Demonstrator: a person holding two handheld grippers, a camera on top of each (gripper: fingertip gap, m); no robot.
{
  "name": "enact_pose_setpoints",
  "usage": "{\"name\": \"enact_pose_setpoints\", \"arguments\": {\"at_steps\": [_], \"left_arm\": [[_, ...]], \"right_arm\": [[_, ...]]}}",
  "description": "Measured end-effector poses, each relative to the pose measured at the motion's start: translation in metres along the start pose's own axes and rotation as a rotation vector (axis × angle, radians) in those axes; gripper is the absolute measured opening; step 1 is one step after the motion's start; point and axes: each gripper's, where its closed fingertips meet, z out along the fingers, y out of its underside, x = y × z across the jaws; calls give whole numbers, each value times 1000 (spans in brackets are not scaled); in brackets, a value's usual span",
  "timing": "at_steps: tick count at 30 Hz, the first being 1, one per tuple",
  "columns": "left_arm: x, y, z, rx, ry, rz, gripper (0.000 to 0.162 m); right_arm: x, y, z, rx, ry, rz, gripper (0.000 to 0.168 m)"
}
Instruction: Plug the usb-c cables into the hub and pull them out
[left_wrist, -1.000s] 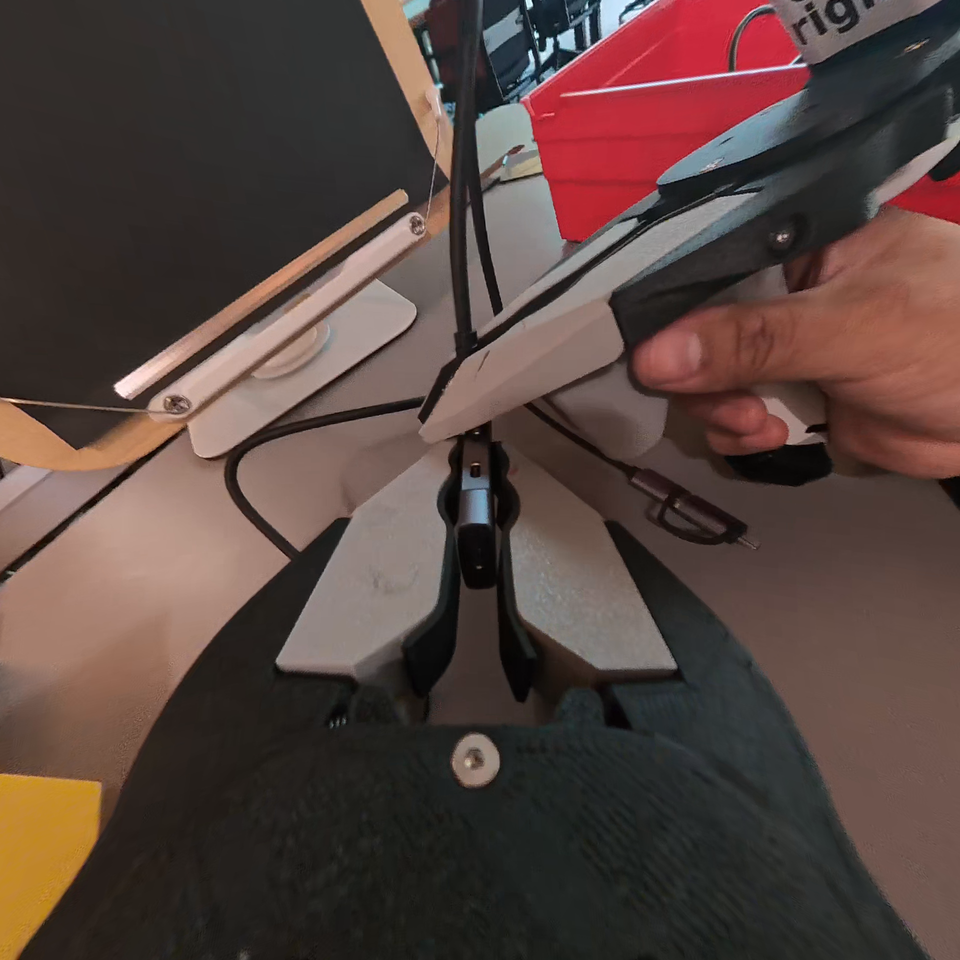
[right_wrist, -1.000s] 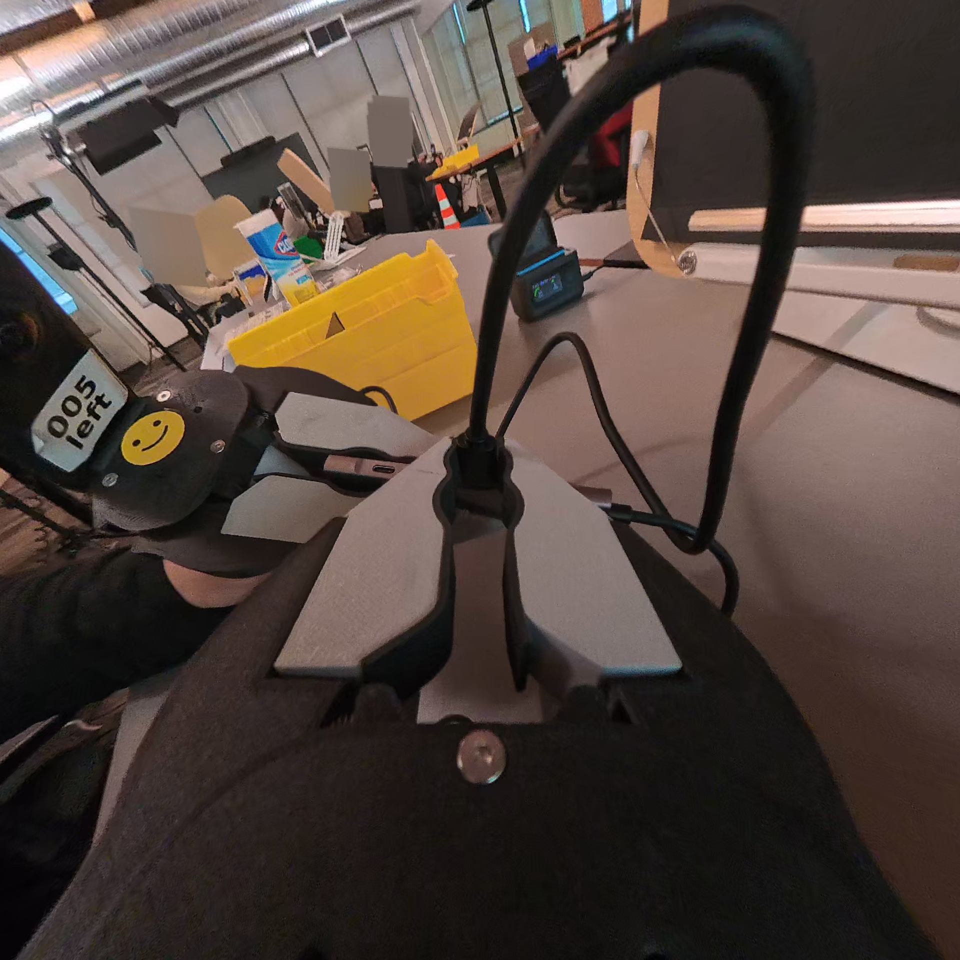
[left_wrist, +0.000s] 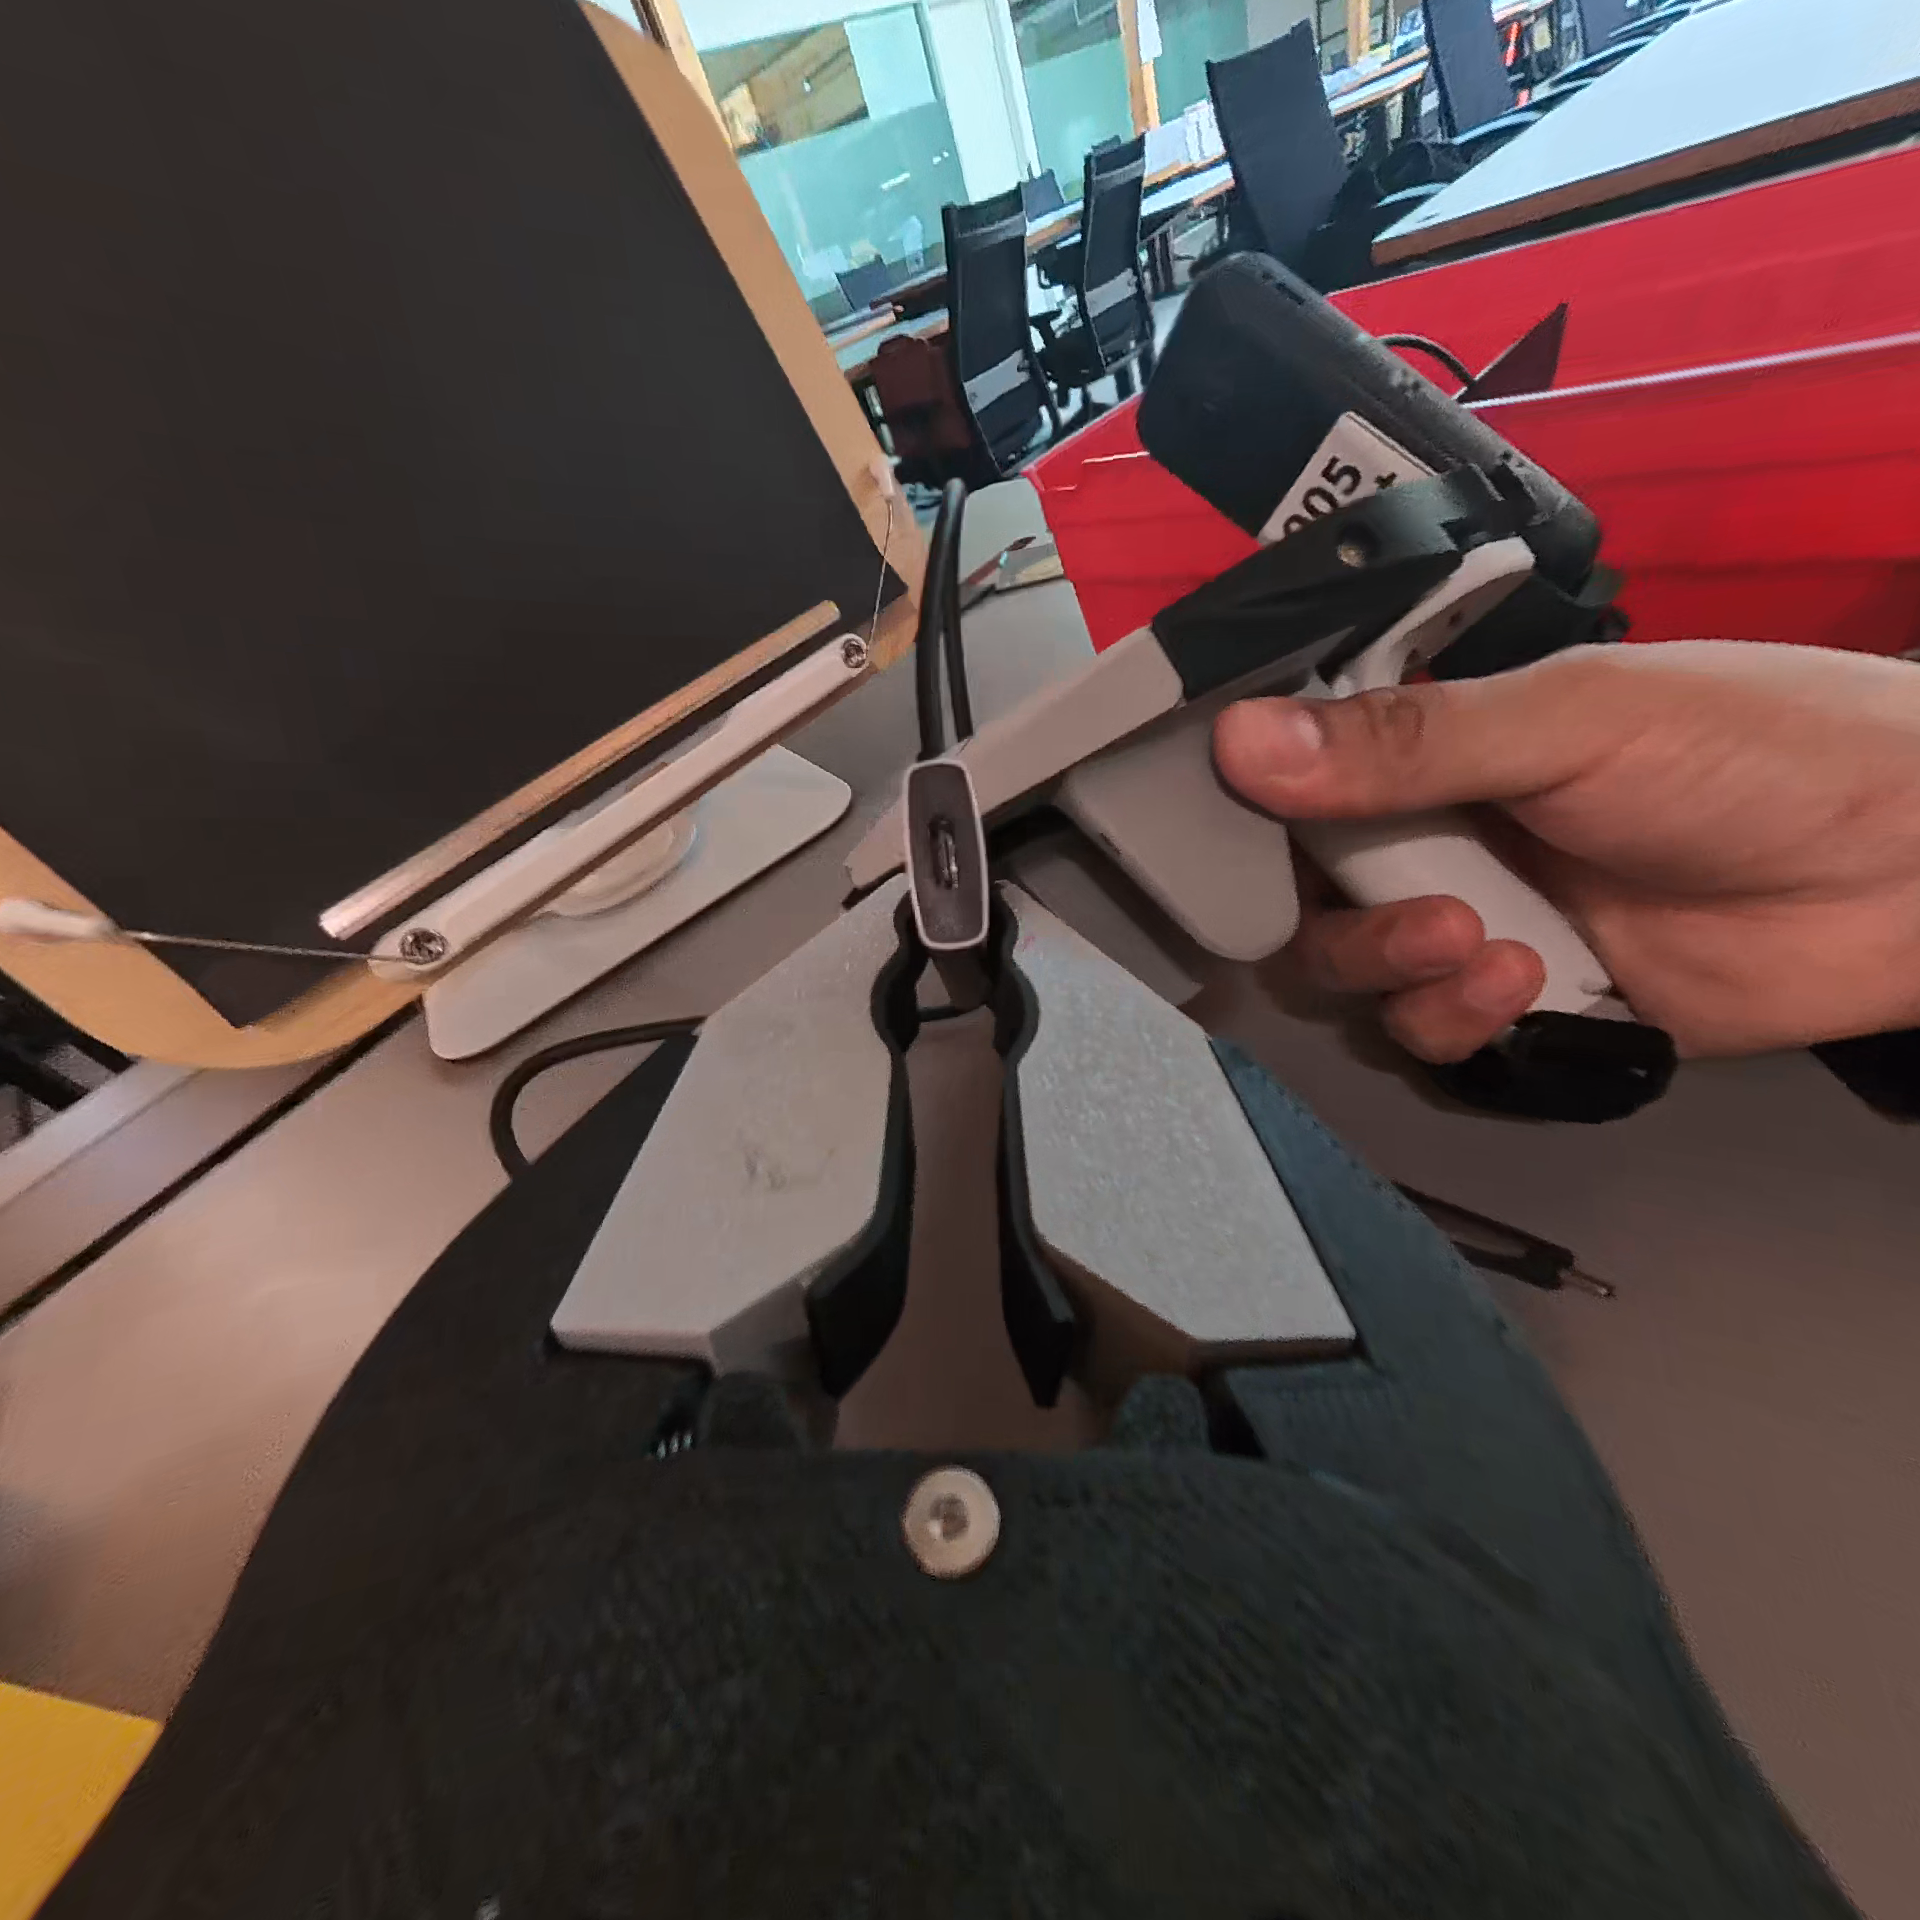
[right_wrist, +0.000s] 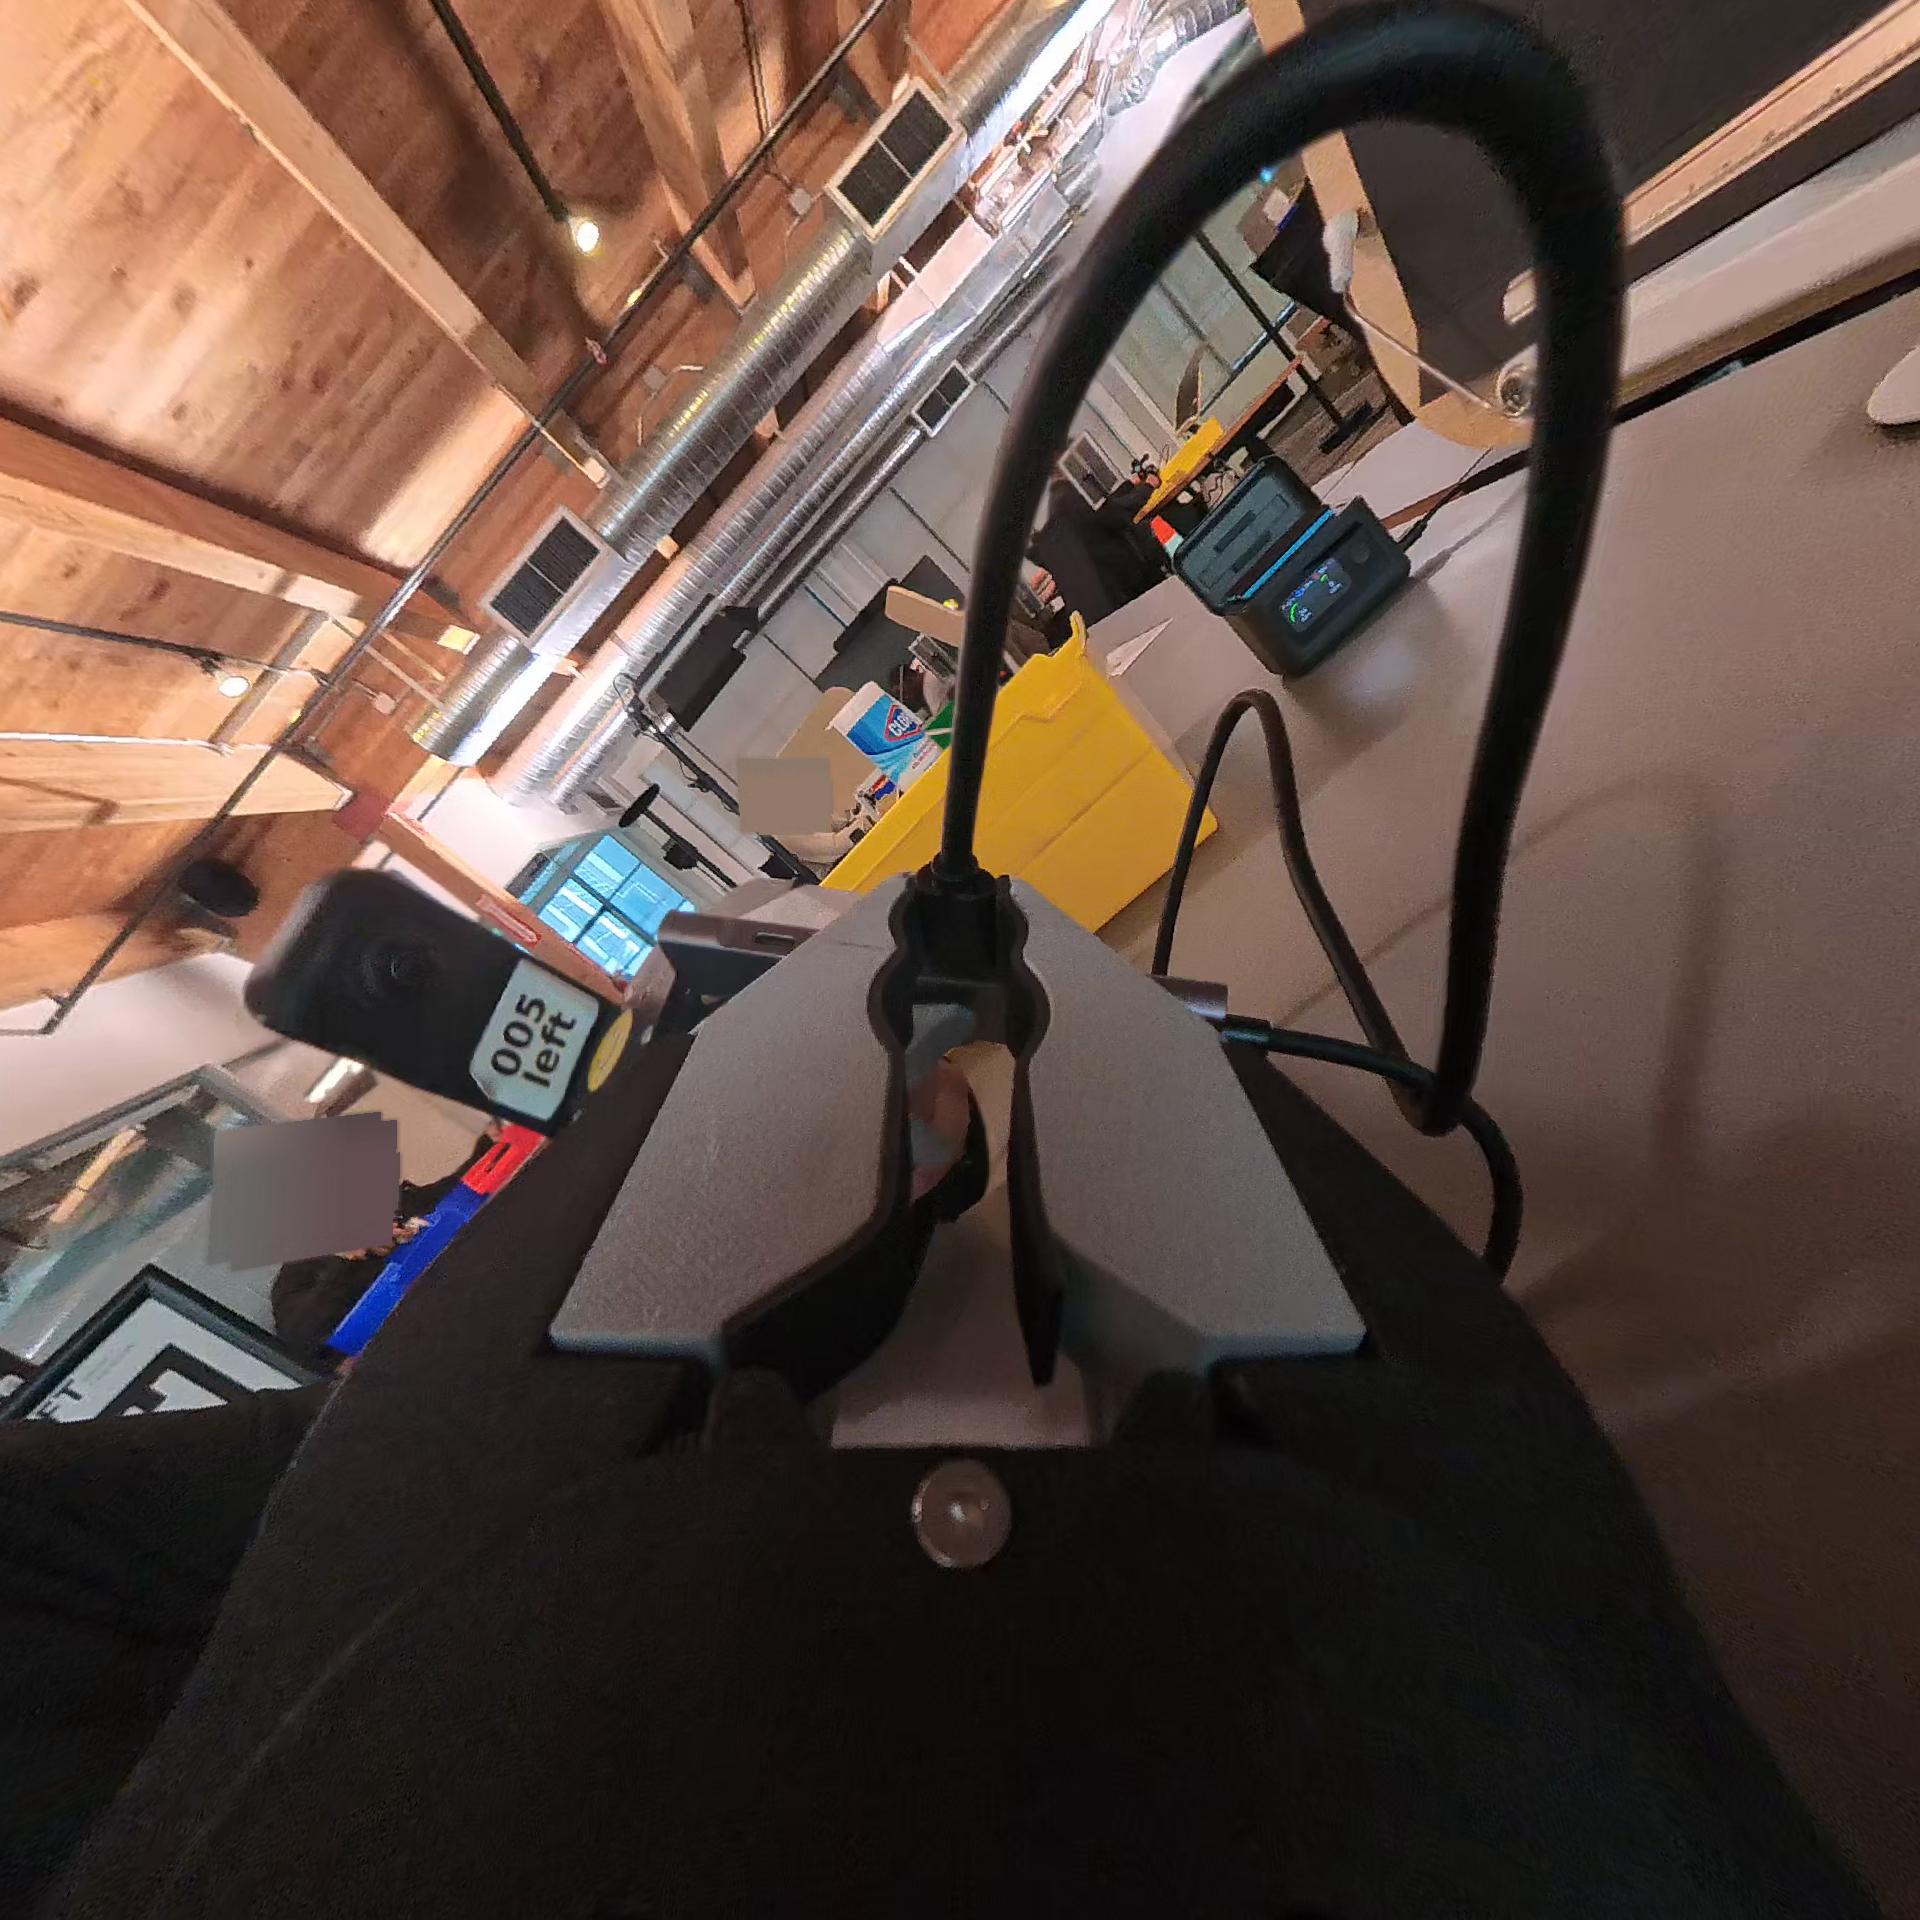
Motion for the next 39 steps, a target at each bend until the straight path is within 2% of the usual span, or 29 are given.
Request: {"name": "enact_pose_setpoints", "arguments": {"at_steps": [2,7,11,15,18,21,27,29,32,33,39], "left_arm": [[-1,0,-2,-9,3,-9,8],[3,3,-2,-62,-22,100,8],[7,-8,-7,-10,-28,157,8],[8,-11,-11,20,0,140,8],[7,-9,-10,7,0,129,8],[6,-7,-9,-8,-12,122,8],[3,-6,-9,-24,-34,130,8],[1,-7,-11,-21,-45,139,8],[-10,4,-15,-54,-79,144,9],[-13,3,-16,-41,-74,118,9],[-3,2,-11,-21,-21,111,8]], "right_arm": [[-2,1,1,-11,11,-33,10],[0,5,-3,-88,96,-158,10],[-14,3,-6,-63,-66,-5,10],[-19,4,-5,-68,-123,60,9],[-15,5,-5,-88,-51,-21,9],[-11,5,-5,-139,99,-237,9],[-9,2,-4,-171,226,-454,9],[-13,1,-3,-160,173,-403,9],[-21,-22,-18,-20,2,-155,9],[-14,-22,-22,-31,22,-140,9],[-13,-5,-7,-134,134,-351,10]]}}
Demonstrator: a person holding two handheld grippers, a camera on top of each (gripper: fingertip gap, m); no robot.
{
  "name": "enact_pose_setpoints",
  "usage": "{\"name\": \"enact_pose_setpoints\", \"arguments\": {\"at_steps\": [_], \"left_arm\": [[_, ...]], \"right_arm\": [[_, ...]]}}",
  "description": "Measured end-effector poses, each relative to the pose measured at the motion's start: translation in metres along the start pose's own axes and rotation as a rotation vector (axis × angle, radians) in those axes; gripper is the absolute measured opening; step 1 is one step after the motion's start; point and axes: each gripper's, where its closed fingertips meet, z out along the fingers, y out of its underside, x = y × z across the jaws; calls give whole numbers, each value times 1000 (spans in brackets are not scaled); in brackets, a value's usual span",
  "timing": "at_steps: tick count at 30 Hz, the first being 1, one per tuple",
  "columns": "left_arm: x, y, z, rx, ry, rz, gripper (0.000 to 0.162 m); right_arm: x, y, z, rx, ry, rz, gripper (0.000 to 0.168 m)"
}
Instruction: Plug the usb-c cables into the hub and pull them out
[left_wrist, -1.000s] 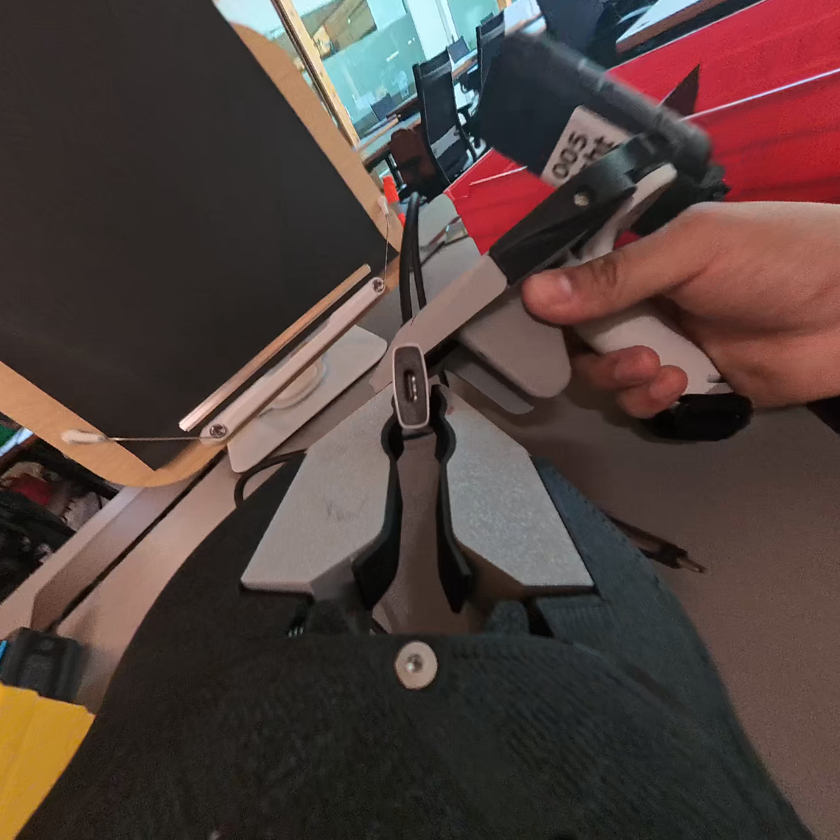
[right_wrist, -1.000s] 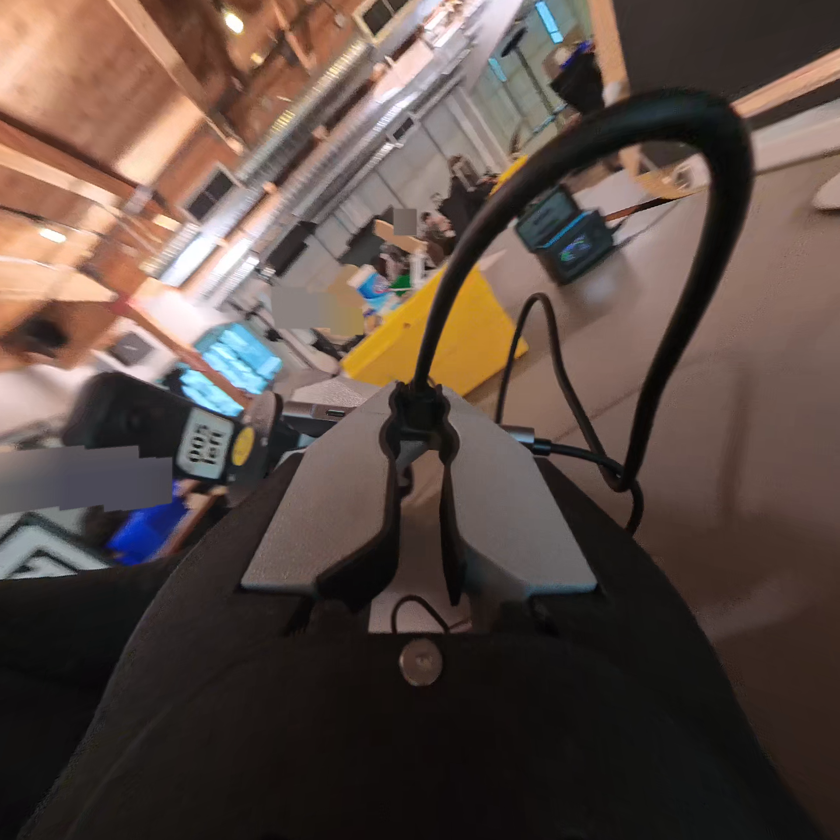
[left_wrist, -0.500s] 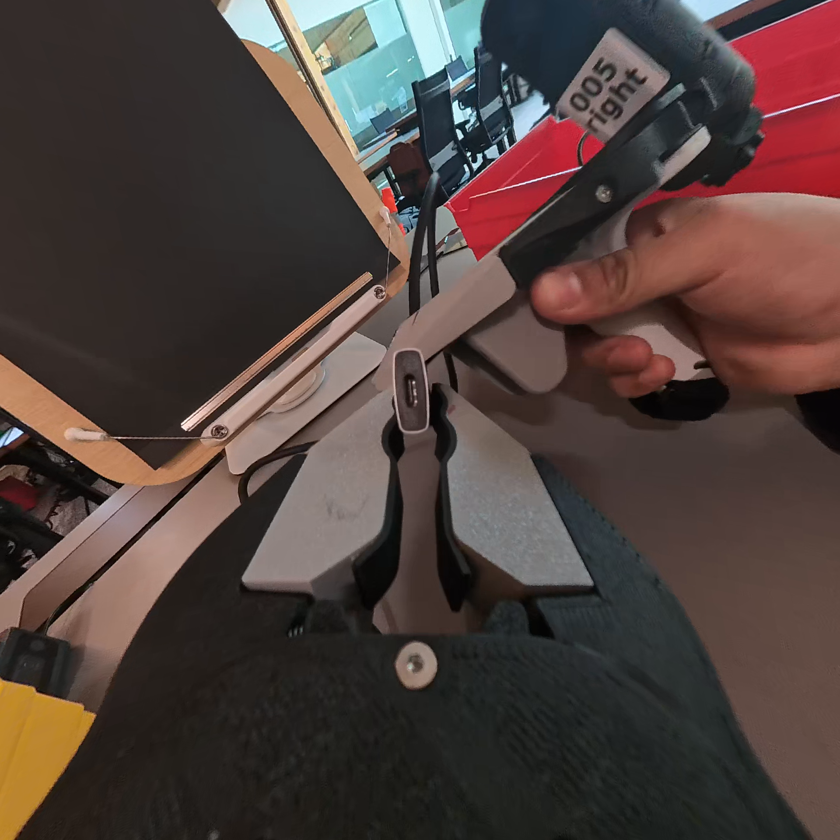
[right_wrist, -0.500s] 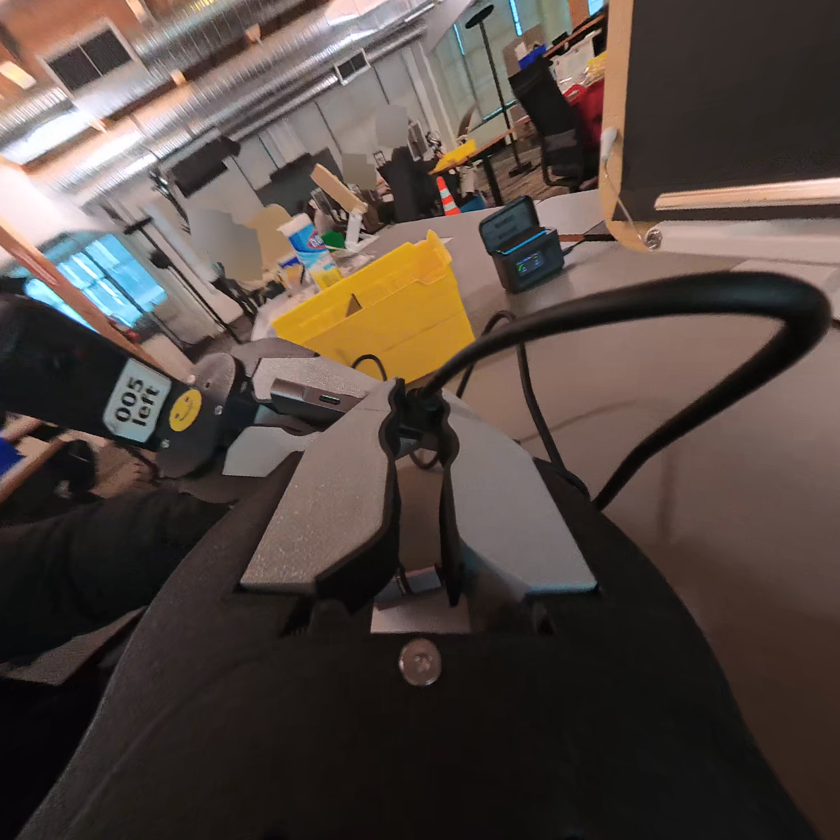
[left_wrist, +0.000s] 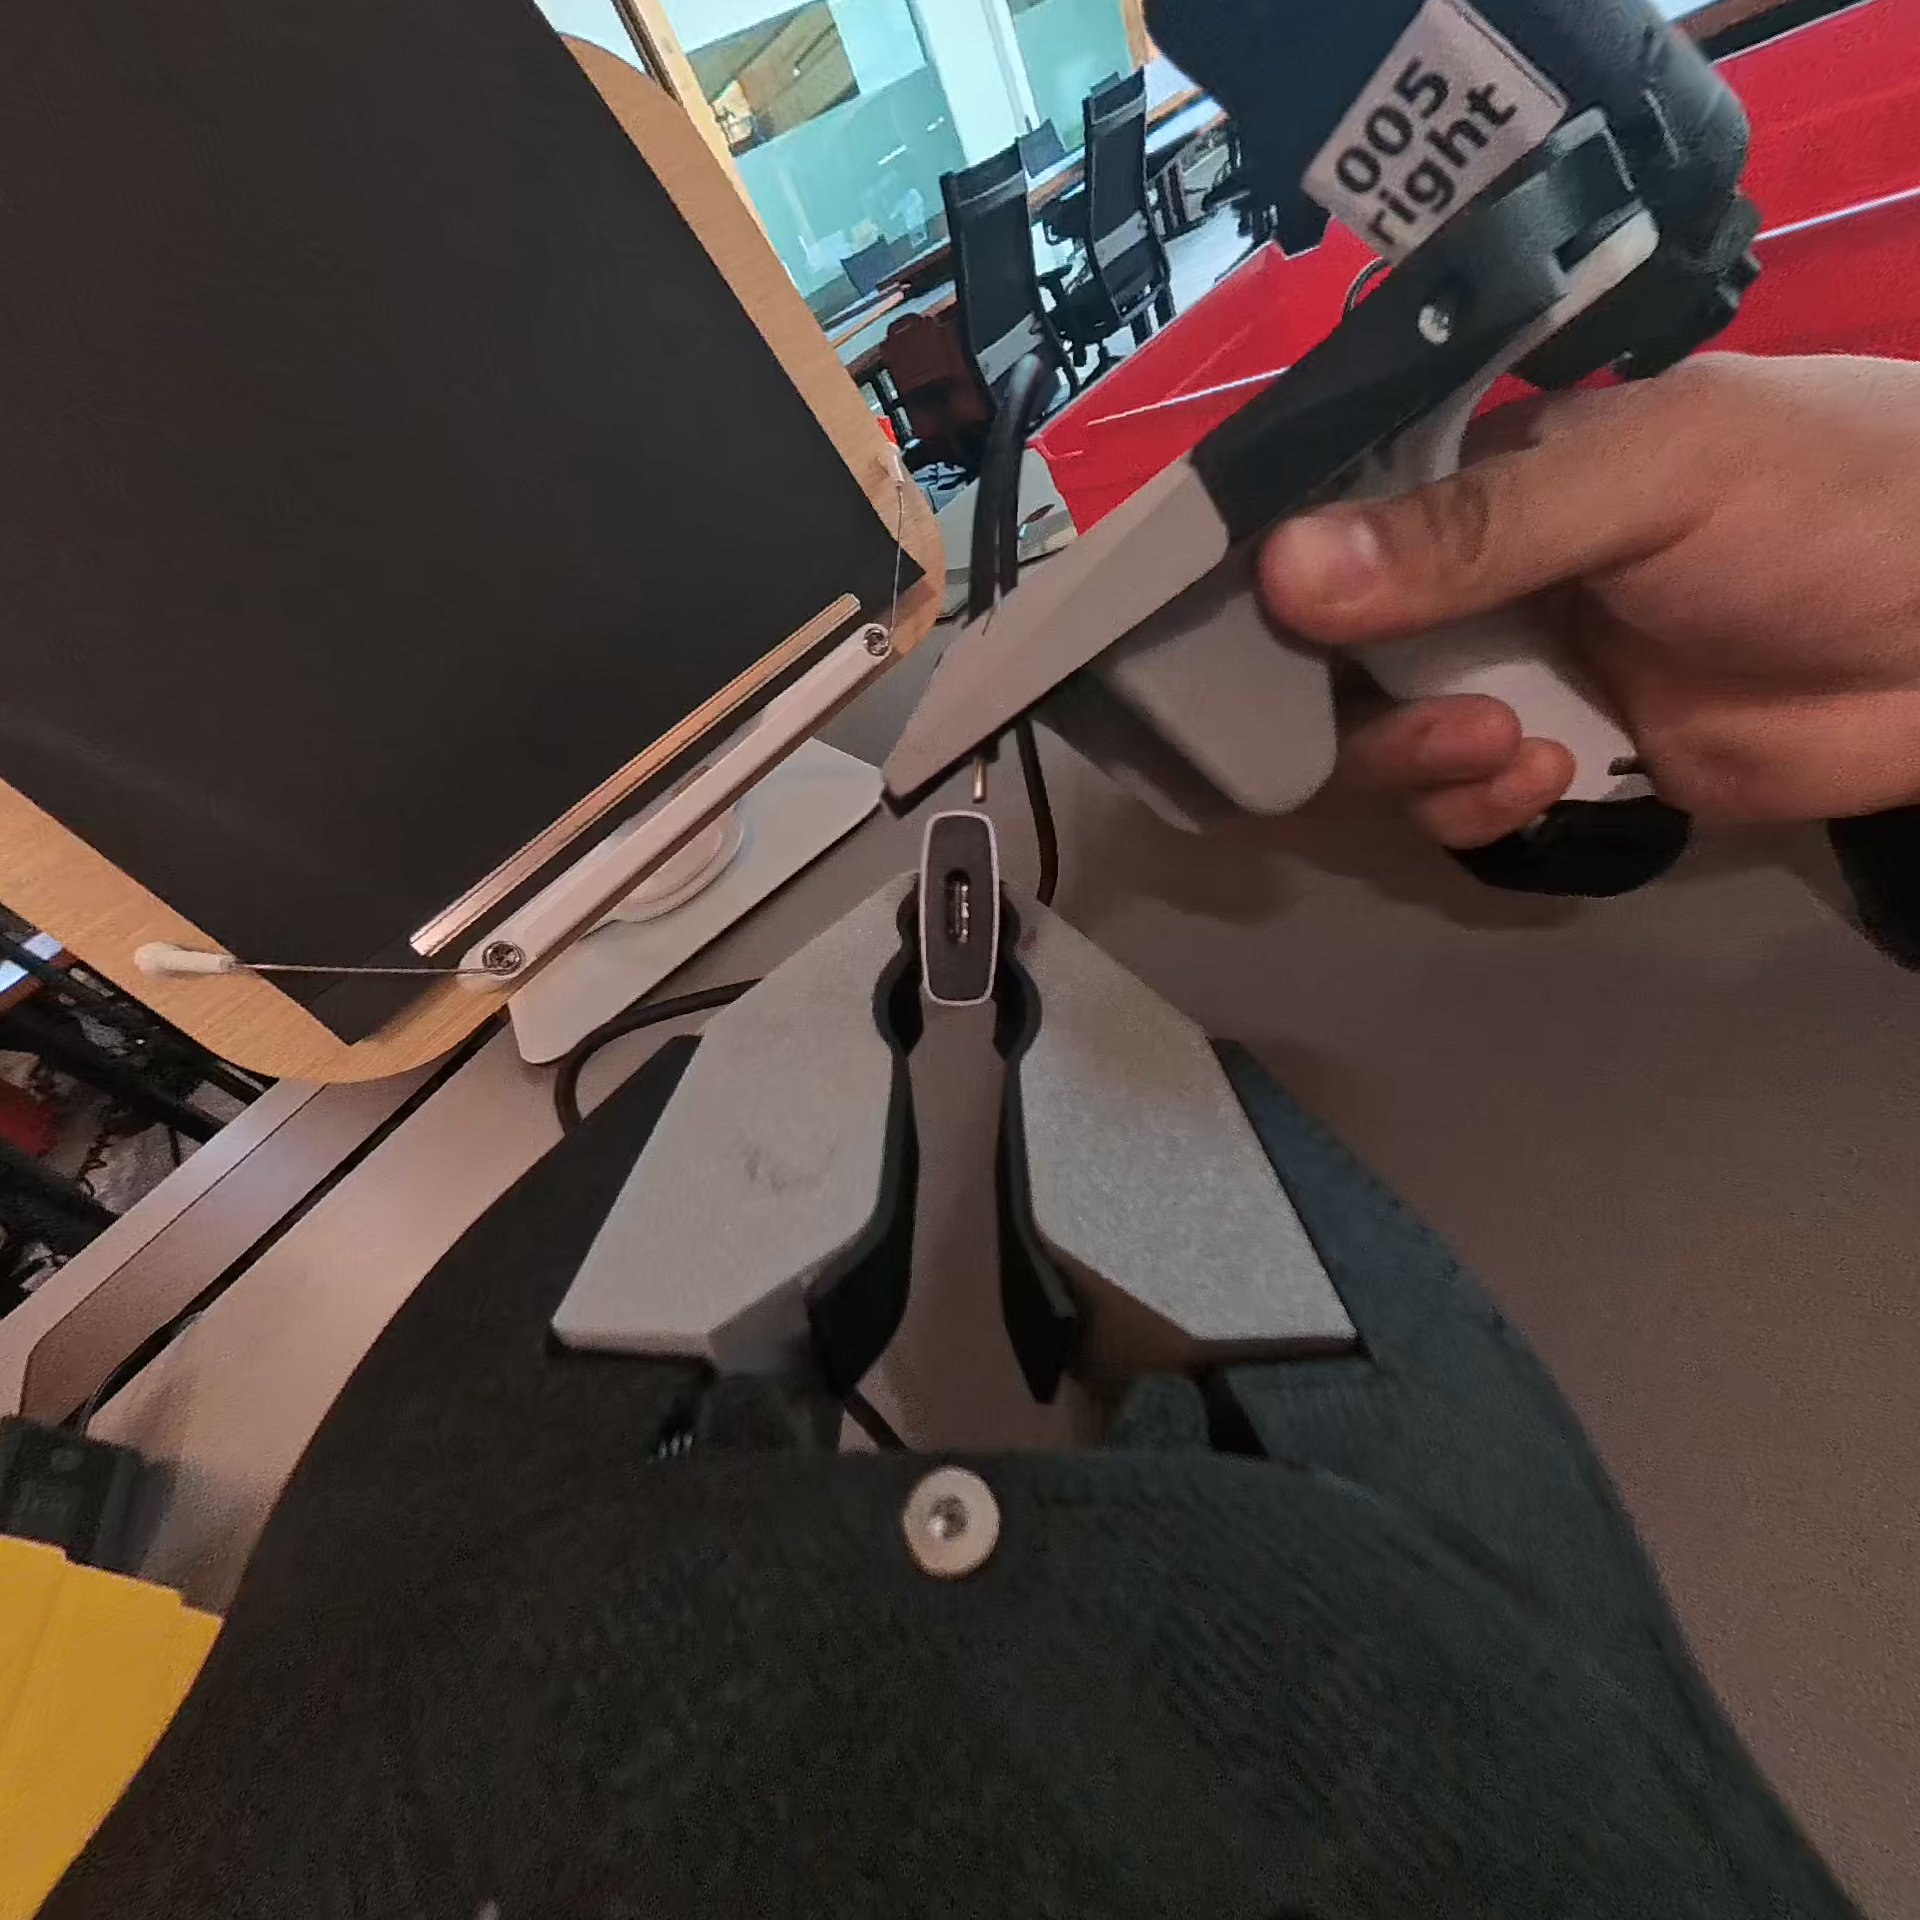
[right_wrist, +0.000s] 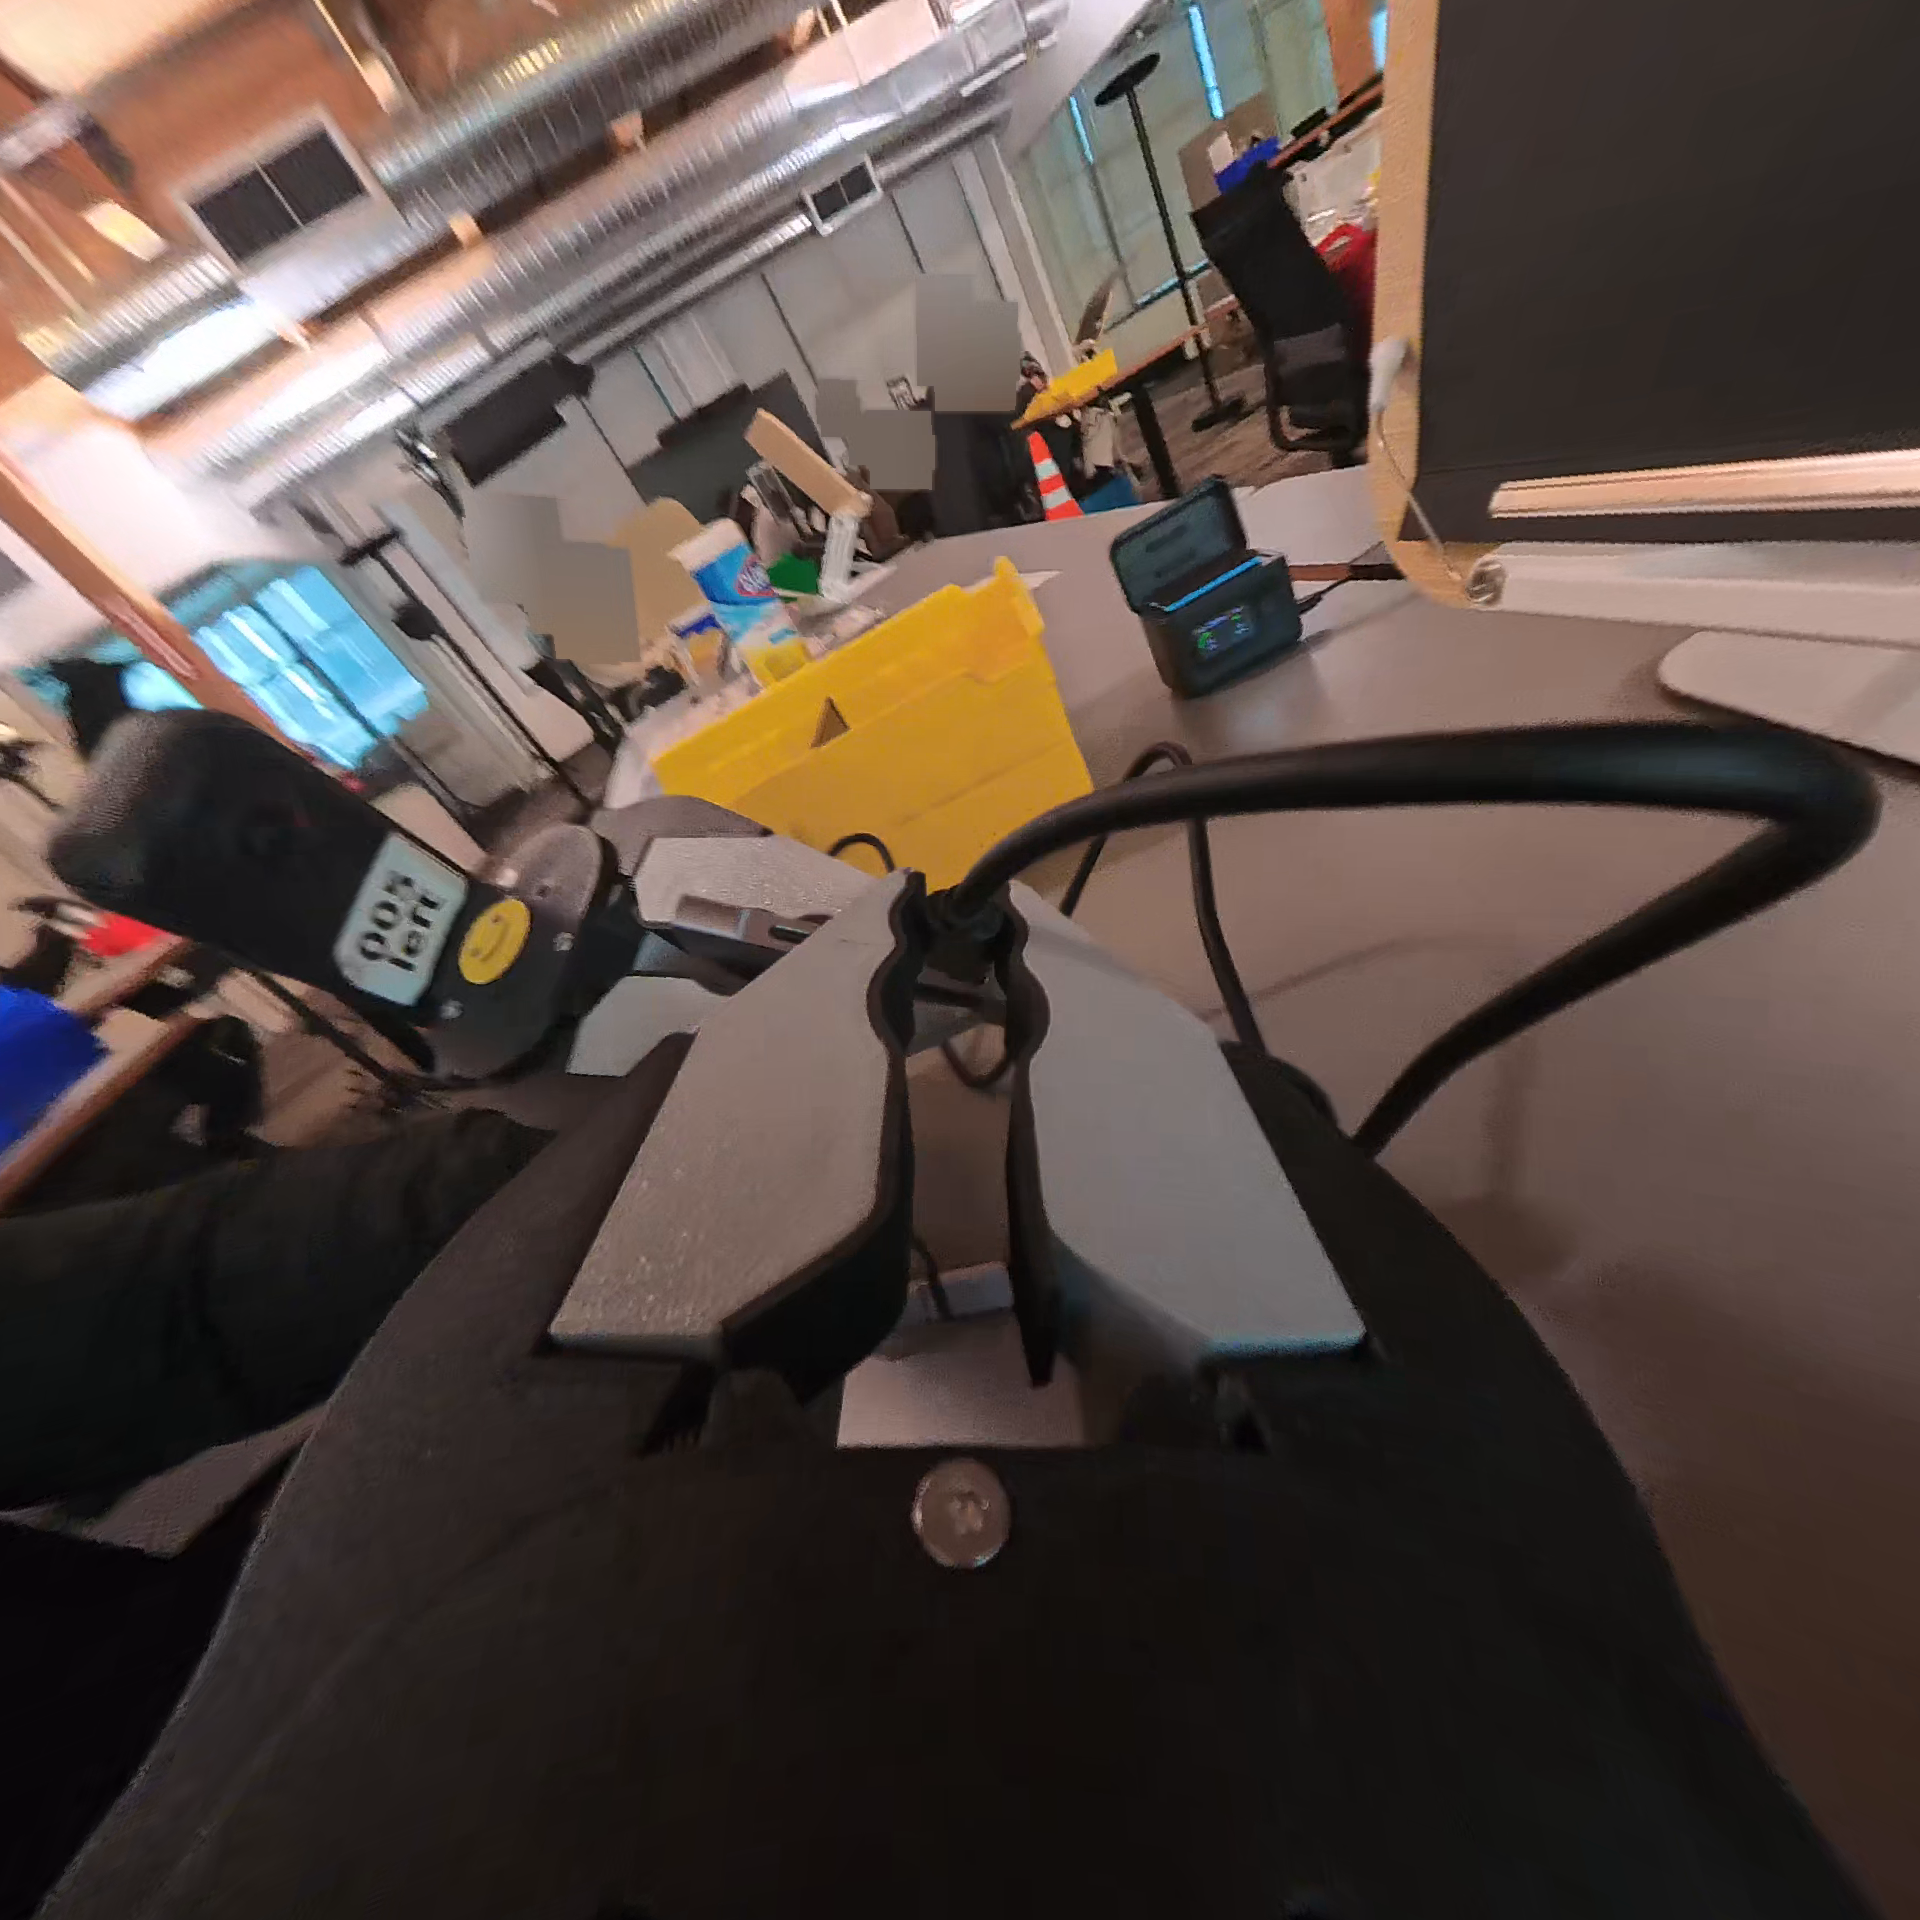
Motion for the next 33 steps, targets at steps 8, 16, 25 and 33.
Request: {"name": "enact_pose_setpoints", "arguments": {"at_steps": [8,16,25,33], "left_arm": [[-24,-11,-13,107,-30,-129,7],[3,4,-1,4,113,-132,7],[-25,5,-9,34,51,-299,7],[-33,-13,-20,173,139,-503,6]], "right_arm": [[19,-3,-8,-59,205,-213,10],[36,-25,-30,-54,423,-432,9],[-8,-151,-110,78,603,-577,10],[-66,-282,-201,168,804,-739,9]]}}
